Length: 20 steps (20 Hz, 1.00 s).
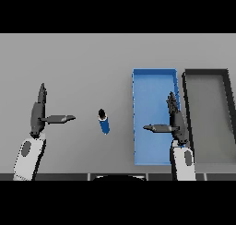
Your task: Pick up the blue pipe and place it into the blue bin.
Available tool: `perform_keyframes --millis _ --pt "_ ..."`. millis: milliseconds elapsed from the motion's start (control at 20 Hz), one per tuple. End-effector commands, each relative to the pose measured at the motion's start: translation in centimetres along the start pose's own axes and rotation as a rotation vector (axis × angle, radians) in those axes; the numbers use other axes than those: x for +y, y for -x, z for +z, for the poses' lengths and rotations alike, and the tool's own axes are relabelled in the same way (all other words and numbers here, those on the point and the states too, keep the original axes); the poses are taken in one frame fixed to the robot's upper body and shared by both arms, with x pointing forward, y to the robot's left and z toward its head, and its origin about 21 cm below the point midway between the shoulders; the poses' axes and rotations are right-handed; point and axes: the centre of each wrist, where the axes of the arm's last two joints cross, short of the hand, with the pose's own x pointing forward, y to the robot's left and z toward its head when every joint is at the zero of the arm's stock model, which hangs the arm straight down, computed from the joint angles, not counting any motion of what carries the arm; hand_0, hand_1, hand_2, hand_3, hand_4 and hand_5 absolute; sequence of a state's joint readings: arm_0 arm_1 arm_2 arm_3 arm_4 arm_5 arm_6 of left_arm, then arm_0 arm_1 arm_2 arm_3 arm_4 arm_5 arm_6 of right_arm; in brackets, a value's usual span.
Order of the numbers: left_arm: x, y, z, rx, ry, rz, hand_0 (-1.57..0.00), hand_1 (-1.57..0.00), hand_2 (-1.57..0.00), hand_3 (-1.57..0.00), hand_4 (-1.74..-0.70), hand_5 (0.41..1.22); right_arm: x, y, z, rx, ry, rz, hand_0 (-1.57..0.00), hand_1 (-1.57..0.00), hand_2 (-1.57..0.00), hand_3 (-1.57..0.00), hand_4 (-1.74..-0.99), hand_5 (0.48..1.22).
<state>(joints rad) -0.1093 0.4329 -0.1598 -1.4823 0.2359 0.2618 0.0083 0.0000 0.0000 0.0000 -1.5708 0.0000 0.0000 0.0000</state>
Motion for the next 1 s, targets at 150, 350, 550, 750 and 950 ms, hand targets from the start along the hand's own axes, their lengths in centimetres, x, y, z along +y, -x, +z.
perform_keyframes --millis 150,350,550,750,950 --pt "0.0 0.0 -0.1 -0.006 -0.001 0.000 0.00 0.00 0.00 0.00 -1.01 0.586 0.1 0.0 -0.1 0.002 0.000 0.000 0.00 0.00 0.00 0.00 -1.222 0.603" --pt "2.1 0.9 1.1 -0.070 0.201 -0.110 0.00 0.00 0.00 0.00 -1.01 0.588 -1.1 -0.7 1.0 -0.083 -0.090 0.154 0.00 0.00 0.00 0.00 -1.227 0.603" --pt "3.1 0.7 1.6 -0.083 0.306 -0.166 0.00 0.00 0.00 0.00 -1.01 0.587 -1.3 -1.3 2.0 -0.083 -0.126 0.228 0.00 0.00 0.00 0.00 -1.231 0.599" --pt "3.2 0.6 1.7 -0.083 0.383 -0.129 0.00 0.00 0.00 0.00 -1.02 0.594 -1.2 -1.6 1.9 -0.078 -0.132 0.245 0.00 0.00 0.00 0.00 -1.218 0.589" --pt "2.5 -0.2 2.7 -0.093 0.552 -0.154 0.00 0.00 0.00 0.00 -1.03 0.565 -1.1 -1.5 1.9 -0.112 -0.154 0.246 0.00 0.00 0.00 0.00 -1.225 0.595"
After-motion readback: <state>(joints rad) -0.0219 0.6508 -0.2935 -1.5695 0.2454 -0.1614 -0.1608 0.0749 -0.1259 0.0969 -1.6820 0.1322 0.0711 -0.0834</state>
